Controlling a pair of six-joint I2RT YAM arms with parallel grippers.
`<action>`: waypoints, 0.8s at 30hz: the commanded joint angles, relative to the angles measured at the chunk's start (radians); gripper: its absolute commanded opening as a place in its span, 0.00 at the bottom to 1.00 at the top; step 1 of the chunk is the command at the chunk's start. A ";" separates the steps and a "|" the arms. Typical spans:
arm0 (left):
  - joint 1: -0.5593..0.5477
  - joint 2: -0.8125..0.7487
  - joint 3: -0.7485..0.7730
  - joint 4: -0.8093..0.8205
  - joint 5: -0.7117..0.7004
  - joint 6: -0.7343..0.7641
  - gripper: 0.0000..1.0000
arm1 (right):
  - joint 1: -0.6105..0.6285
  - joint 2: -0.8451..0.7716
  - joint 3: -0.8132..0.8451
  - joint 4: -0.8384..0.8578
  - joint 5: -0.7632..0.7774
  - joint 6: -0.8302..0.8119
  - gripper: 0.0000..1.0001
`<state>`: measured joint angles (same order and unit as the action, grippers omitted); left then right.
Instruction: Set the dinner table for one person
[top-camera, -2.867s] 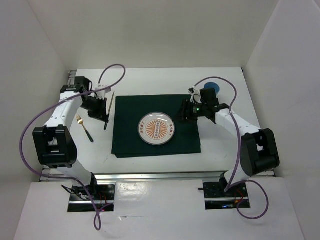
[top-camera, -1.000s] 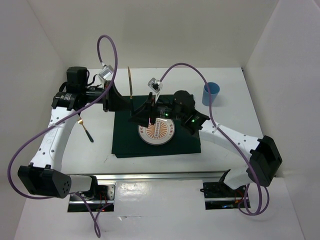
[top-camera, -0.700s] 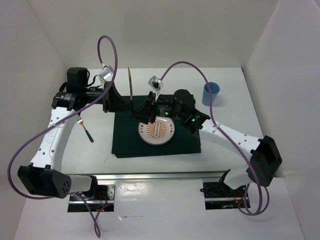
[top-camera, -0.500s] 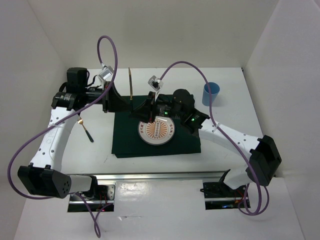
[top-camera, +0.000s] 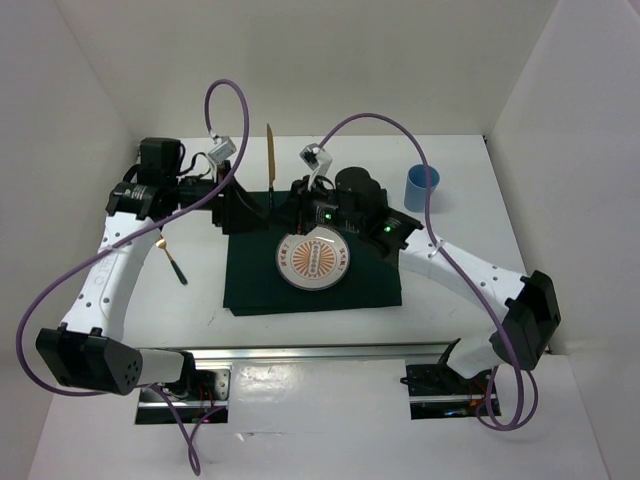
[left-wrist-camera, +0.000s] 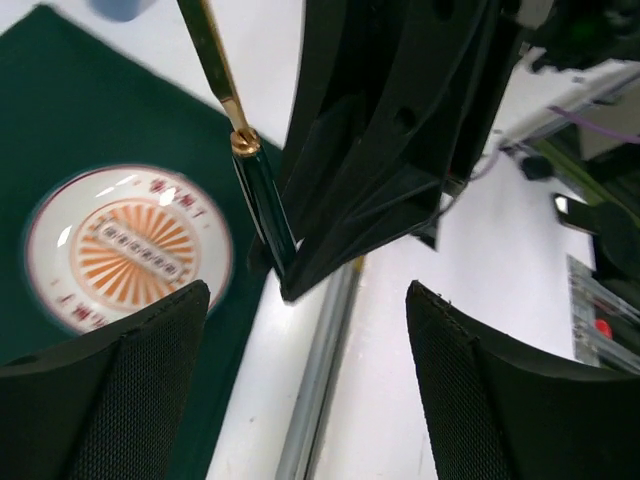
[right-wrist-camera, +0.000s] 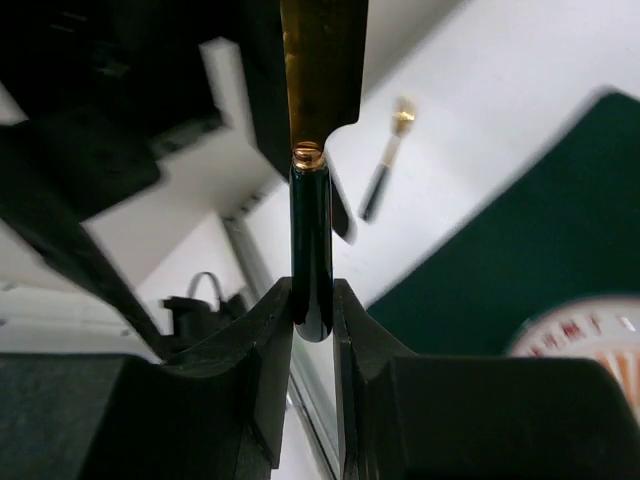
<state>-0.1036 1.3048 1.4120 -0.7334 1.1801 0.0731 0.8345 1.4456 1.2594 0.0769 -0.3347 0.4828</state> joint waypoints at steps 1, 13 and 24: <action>-0.002 -0.018 0.059 0.009 -0.161 -0.005 0.86 | 0.005 -0.007 0.057 -0.251 0.216 0.017 0.00; 0.024 -0.058 -0.080 0.006 -1.105 -0.058 0.86 | -0.251 0.082 0.034 -0.883 0.332 0.047 0.00; 0.209 0.046 -0.272 0.038 -1.241 -0.024 0.86 | -0.382 0.133 -0.184 -0.793 0.215 -0.013 0.00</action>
<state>0.0711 1.3228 1.1751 -0.7250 0.0109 0.0292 0.4641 1.5681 1.1194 -0.7315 -0.0738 0.4973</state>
